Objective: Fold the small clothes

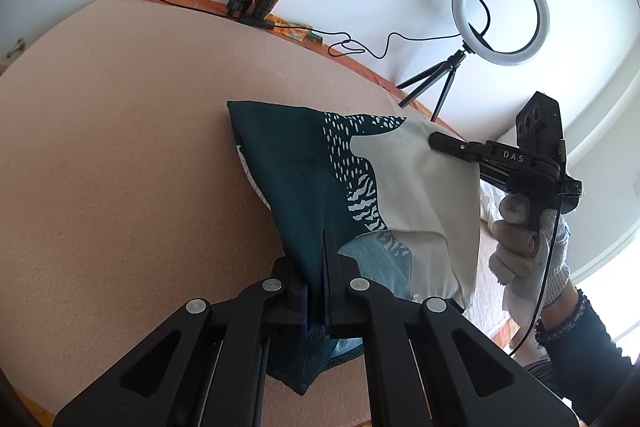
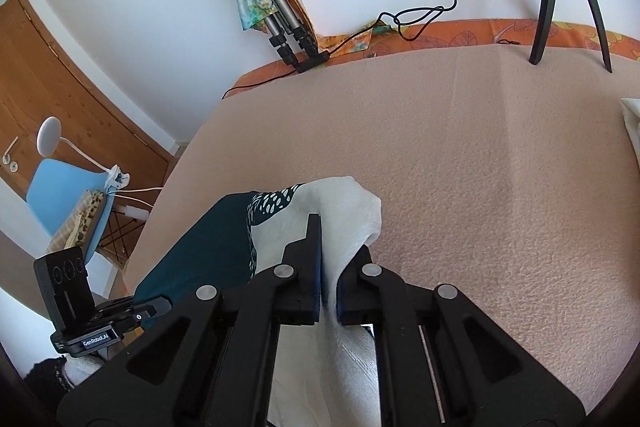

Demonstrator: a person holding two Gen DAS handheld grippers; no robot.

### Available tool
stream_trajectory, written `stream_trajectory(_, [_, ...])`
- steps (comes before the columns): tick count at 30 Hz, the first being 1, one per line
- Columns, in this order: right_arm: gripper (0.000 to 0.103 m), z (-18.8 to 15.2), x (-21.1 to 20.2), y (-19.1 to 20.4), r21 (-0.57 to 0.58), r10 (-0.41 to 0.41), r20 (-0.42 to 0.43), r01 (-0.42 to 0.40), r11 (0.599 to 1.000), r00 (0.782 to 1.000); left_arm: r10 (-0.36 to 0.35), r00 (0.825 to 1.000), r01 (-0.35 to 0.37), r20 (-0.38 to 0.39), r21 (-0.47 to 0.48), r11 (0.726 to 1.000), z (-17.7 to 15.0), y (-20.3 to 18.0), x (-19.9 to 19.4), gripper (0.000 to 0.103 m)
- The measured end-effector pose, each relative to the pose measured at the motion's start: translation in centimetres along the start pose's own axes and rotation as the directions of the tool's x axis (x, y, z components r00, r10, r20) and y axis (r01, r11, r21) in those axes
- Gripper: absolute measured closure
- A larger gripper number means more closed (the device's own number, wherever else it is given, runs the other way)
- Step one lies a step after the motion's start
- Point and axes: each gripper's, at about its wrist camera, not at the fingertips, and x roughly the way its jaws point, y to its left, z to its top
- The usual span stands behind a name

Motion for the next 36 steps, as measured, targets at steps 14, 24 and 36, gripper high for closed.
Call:
stream_trajectory(14, [0.098,0.9,-4.1,-0.1,-0.005,-0.021,0.093,0.022,1.000,0.995,-0.072,0.996,0.069,0.058,0.063,0.996,1.5,-3.6,-0.8,0.100])
stream_trajectory(24, [0.098,2.1,-11.2,-1.3,-0.002,-0.062,0.218,0.064,0.998,0.974,-0.150,0.986,0.137,0.069,0.166,0.977,2.6,-8.6,1.0,0.100])
stream_trajectory(36, [0.098,3.2,-20.8,-5.6,0.023,-0.185,0.320,0.187,0.982,0.929,-0.294,0.954,0.273,0.055,0.243,0.931,4.1,-17.2,5.8,0.100])
